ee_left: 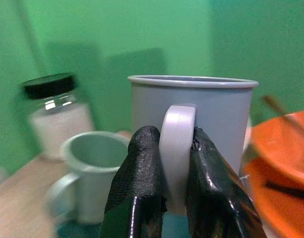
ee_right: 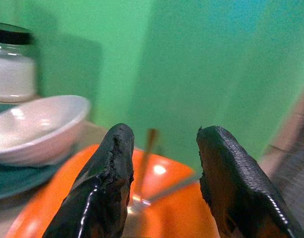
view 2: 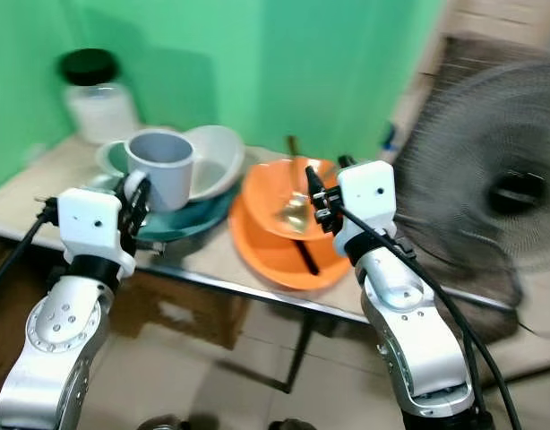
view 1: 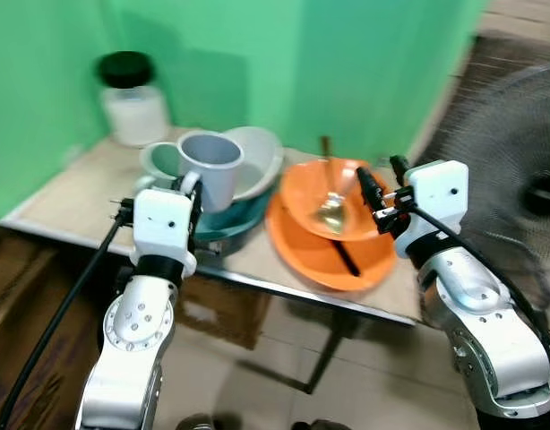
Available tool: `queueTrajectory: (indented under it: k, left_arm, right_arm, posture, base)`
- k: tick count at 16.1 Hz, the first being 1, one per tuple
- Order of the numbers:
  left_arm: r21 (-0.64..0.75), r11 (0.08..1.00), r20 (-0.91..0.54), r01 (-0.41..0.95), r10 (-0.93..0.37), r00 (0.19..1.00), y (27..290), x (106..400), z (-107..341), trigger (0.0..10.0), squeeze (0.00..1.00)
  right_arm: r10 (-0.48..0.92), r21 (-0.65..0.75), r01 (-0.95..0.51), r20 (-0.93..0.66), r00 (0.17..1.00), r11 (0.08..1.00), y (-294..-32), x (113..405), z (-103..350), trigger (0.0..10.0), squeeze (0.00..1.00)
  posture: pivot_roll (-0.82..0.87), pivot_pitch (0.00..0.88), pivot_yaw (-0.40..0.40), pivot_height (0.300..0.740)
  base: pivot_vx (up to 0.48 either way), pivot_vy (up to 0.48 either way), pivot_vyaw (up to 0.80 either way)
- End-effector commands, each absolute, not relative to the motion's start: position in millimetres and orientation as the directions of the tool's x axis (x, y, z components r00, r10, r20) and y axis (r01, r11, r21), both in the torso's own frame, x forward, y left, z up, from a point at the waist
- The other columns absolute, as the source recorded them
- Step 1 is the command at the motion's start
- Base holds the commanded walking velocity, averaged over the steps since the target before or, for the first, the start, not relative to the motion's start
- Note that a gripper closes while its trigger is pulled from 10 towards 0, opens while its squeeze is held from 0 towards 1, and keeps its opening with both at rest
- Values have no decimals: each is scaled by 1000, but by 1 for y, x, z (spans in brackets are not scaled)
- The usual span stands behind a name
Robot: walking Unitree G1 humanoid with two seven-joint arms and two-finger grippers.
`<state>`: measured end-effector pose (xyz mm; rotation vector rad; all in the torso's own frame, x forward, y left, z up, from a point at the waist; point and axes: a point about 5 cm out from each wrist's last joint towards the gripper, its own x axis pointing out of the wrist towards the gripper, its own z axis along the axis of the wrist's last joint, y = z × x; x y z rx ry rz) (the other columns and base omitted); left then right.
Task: Setting the table
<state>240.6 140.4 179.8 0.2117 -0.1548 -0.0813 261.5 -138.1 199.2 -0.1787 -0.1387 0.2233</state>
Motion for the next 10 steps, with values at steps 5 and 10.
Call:
queueTrajectory:
  k: [5, 10]
  left_arm:
    - [159, 979, 350, 128, -177, 920, 128, 245, 214, 10000, 0]
    - [151, 952, 208, 267, -294, 933, 122, 241, 194, 10000, 0]
  right_arm:
    - [102, -34, -98, 173, 980, 995, -155, 264, 209, 10000, 0]
    - [51, -58, -43, 151, 987, 997, -156, 267, 198, 10000, 0]
  posture:
    - [73, 0, -50, 740]
    - [64, 0, -40, 740]
  base:
    - [0, 0, -776]
    - [0, 0, -763]
